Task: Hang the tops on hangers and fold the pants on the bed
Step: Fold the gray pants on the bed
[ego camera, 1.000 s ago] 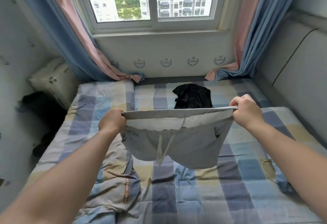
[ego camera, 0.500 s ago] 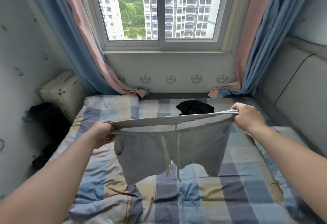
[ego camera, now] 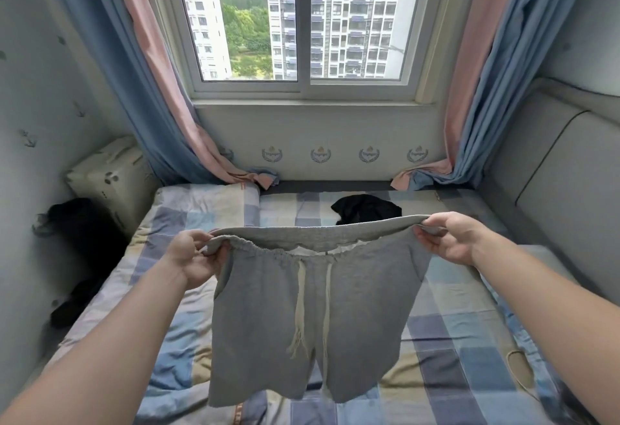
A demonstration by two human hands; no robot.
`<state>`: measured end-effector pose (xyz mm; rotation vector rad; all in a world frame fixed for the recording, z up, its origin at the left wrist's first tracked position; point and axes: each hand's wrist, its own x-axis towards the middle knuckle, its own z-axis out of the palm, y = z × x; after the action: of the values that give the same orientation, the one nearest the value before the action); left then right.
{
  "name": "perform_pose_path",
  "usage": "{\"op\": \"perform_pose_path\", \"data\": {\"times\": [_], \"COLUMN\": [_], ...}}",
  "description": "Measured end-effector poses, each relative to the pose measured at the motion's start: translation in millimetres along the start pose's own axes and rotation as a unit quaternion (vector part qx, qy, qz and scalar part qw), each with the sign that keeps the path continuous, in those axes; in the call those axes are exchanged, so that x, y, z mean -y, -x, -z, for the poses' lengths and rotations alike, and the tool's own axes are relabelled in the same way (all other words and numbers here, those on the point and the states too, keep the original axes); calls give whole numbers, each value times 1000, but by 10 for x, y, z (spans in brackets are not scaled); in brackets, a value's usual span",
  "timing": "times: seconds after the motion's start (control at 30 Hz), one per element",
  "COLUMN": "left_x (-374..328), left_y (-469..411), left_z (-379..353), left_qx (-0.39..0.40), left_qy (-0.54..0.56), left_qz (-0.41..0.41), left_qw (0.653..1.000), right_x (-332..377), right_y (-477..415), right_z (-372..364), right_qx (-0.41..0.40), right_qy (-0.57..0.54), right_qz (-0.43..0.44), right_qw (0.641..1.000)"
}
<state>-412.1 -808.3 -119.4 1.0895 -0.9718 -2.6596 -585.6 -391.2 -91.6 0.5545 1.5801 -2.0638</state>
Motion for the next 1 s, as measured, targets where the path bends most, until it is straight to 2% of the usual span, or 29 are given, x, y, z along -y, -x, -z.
{"op": "perform_pose_path", "data": {"times": [0.07,0.13,0.2,0.23,0.3,0.37,0.43,0.5,0.53,0.57,0.63,0.7,0.73,0.8,0.87,0.93,1.0], "left_x": [31,123,244,291,341,359,362,331,306,281,231,198,186,167,174,213,258], "left_y": [-54,-97,-148,-171,-181,-190,-204,-213,-218,-219,-197,-163,-152,-144,-98,-37,2], "left_z": [-9,-66,-102,-97,-79,-51,-26,-11,-8,-13,-56,-131,-175,-256,-330,-414,-504], "left_qx": [1,3,-35,-73,-122,-133,-135,-148,-149,-142,-103,-79,-86,-146,-185,-151,-101], "left_qy": [14,-32,-171,-262,-425,-507,-528,-540,-536,-510,-415,-328,-311,-319,-311,-281,-248], "left_qz": [-26,-81,-181,-241,-336,-390,-413,-407,-396,-381,-346,-304,-285,-243,-157,-69,-38], "left_qw": [1000,996,968,932,832,757,730,722,731,758,835,891,903,904,919,945,963], "right_x": [-11,-30,-57,-73,-79,-78,-88,-85,-67,-46,-1,27,33,42,46,30,2], "right_y": [27,50,55,57,69,71,41,-27,-49,-67,-89,-101,-103,-101,-95,-71,2], "right_z": [0,-25,-68,-86,-108,-97,-57,12,46,74,106,95,71,1,-85,-196,-339], "right_qx": [26,47,45,27,-33,-90,-118,-132,-123,-102,-63,-54,-59,-78,-94,-89,-69], "right_qy": [22,68,137,193,350,491,540,539,523,497,449,408,385,357,358,346,327], "right_qz": [24,61,119,161,257,325,374,405,403,391,367,360,358,350,330,309,280], "right_qw": [999,995,982,968,900,803,745,726,741,768,812,838,849,863,868,881,900]}}
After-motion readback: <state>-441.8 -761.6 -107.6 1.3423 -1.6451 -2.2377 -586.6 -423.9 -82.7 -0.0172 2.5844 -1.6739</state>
